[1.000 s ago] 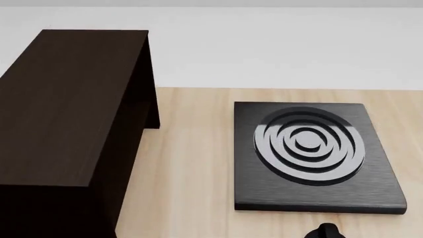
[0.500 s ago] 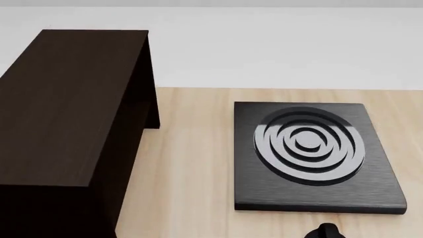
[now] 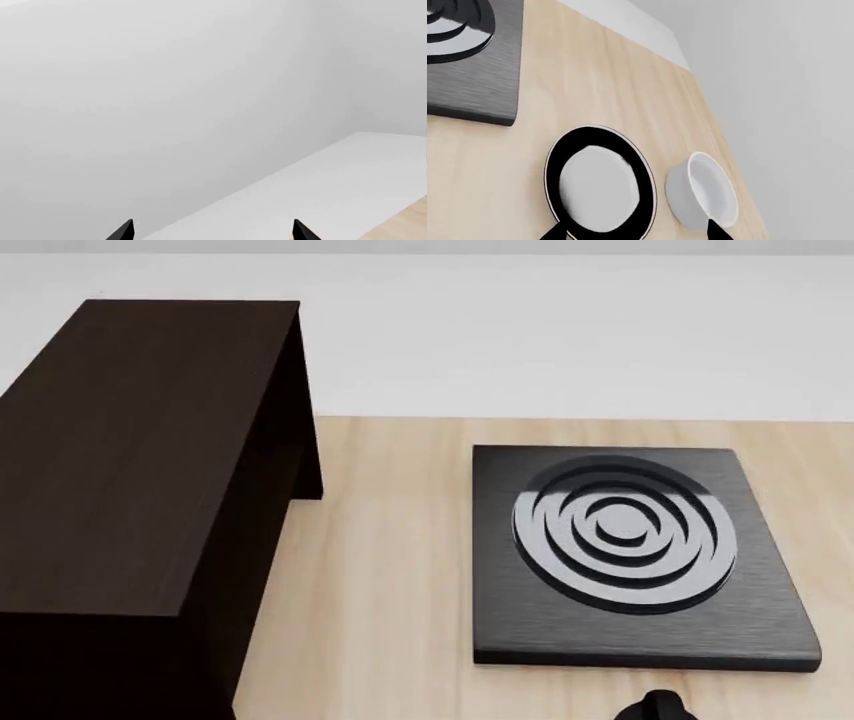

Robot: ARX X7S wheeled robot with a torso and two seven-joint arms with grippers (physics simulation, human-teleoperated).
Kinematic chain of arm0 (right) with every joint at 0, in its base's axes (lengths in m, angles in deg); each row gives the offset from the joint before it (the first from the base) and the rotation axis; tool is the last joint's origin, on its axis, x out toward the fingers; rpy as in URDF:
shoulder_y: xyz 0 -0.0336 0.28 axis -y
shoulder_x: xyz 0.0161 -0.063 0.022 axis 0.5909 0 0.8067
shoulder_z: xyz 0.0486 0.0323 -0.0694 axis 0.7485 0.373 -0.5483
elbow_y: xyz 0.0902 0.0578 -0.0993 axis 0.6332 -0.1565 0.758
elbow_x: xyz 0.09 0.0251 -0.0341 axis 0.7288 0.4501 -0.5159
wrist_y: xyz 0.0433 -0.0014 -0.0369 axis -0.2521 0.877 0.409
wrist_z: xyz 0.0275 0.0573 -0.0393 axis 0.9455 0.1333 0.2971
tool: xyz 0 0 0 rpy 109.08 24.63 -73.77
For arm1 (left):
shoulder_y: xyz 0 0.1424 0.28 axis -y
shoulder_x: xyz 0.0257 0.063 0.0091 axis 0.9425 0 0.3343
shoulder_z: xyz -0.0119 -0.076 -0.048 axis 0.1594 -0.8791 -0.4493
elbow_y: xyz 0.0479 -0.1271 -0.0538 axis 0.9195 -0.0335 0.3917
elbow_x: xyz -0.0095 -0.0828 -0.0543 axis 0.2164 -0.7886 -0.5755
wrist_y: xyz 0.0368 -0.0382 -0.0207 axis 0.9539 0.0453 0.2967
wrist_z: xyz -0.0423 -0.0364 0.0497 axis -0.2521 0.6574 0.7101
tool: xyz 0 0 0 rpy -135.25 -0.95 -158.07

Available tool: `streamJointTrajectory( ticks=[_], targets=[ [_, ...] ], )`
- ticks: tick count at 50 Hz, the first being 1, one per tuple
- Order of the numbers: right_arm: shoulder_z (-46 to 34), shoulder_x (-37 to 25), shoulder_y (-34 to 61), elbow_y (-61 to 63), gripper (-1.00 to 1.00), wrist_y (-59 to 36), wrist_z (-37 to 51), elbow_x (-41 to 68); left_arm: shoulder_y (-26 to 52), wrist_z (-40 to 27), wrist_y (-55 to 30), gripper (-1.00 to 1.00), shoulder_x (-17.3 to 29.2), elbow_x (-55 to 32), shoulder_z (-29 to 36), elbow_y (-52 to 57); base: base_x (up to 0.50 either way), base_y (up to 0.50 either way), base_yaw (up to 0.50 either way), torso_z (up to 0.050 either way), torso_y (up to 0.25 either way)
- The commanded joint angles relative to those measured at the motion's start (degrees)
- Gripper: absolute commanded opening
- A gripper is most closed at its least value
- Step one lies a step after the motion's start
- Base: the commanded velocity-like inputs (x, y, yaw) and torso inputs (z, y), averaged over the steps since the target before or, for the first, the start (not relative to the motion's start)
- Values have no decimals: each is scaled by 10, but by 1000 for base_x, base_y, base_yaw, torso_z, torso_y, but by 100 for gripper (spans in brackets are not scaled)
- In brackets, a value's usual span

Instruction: Put the frying pan under the cabinet shelf.

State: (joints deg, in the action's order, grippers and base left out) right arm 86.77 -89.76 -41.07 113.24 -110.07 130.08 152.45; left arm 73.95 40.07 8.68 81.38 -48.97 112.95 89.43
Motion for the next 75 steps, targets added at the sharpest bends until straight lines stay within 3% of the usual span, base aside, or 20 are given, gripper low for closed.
streamJointTrajectory(
  ticks=[1, 34, 56, 75],
  targets=[
    [4, 7, -50, -13, 100, 22, -8, -17, -1, -3, 2, 100, 1, -4, 0, 1, 0, 0, 0, 0, 0],
    [65, 35, -192, -53, 100, 98, -39, -61, 0, -5, 9, 100, -3, -7, 10, -4, 0, 0, 0, 0, 0],
    [52, 62, -193, -69, 100, 102, -40, -56, 16, -5, 6, 100, -14, -13, 19, -13, 0, 0, 0, 0, 0],
    [125, 75, -268, -89, 100, 130, -66, -53, 24, -9, 6, 100, -19, -17, 26, -14, 0, 0, 0, 0, 0]
  ],
)
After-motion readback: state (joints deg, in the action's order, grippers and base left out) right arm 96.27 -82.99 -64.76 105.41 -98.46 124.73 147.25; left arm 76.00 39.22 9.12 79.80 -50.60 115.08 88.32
